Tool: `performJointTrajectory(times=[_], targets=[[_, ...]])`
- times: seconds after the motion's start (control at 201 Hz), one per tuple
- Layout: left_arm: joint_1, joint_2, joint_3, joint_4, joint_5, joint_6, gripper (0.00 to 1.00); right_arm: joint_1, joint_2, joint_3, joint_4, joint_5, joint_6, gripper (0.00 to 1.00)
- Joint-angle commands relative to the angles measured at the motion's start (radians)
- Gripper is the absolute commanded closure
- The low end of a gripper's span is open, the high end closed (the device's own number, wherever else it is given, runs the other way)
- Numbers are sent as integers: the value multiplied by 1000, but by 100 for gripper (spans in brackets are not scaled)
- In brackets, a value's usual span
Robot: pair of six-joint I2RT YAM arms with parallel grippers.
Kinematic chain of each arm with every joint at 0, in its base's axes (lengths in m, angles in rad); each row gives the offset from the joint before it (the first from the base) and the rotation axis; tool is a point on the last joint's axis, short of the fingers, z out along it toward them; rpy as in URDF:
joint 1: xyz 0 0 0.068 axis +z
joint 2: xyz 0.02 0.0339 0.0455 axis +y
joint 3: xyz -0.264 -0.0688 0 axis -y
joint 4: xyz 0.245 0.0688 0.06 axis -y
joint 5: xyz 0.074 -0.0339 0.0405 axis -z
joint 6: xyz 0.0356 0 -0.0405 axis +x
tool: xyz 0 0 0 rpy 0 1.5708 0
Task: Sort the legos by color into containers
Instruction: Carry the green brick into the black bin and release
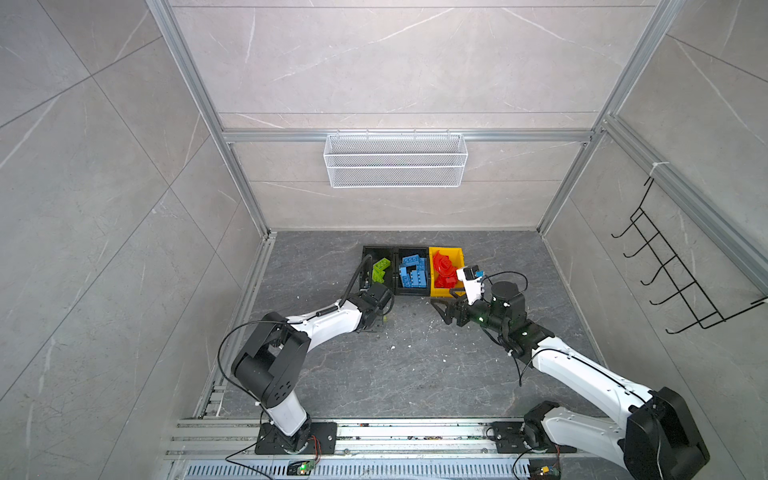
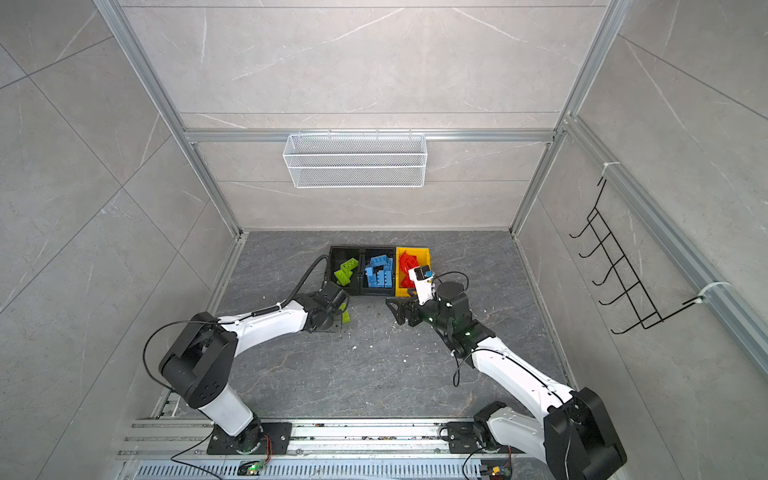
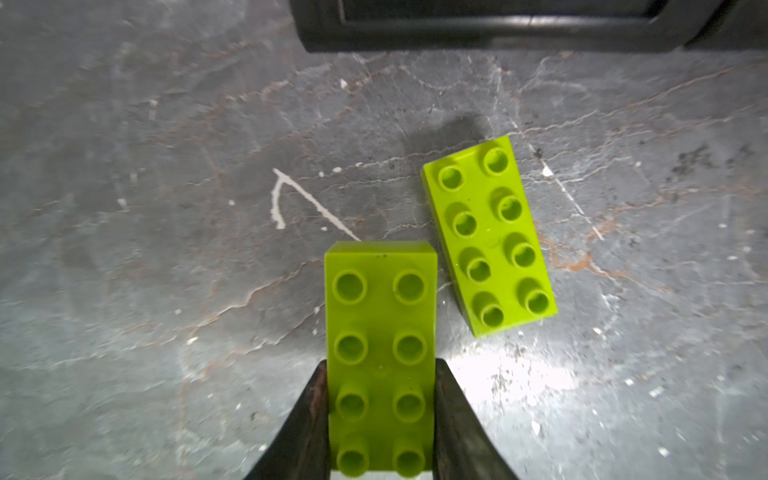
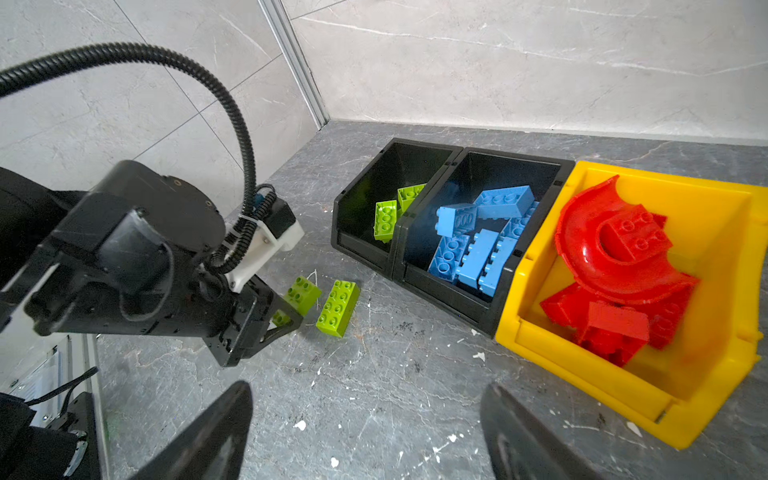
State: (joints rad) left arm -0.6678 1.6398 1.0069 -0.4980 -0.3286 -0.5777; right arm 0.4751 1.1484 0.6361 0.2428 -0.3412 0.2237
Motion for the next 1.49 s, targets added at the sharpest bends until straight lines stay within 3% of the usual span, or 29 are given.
performJointTrajectory(times=[0.0,0.294,0.588,0.832,0.971,1.489], targets=[[4,-96,6,-60,-49,24,73,8,5,31,-7,-9,-17,13],[9,-97,169,-63,-80,179,73,11,7,33,-7,-10,-17,13],[126,133,463,21,27,357,73,13,17,30,-1,1,-22,13],[178,328,665,20,71,418,74,13,22,31,-3,5,-26,13],[195,388,711,40,124,435,74,13,22,31,-4,5,-26,13],[202,481,749,42,161,445,74,14,15,31,-7,4,-26,14]])
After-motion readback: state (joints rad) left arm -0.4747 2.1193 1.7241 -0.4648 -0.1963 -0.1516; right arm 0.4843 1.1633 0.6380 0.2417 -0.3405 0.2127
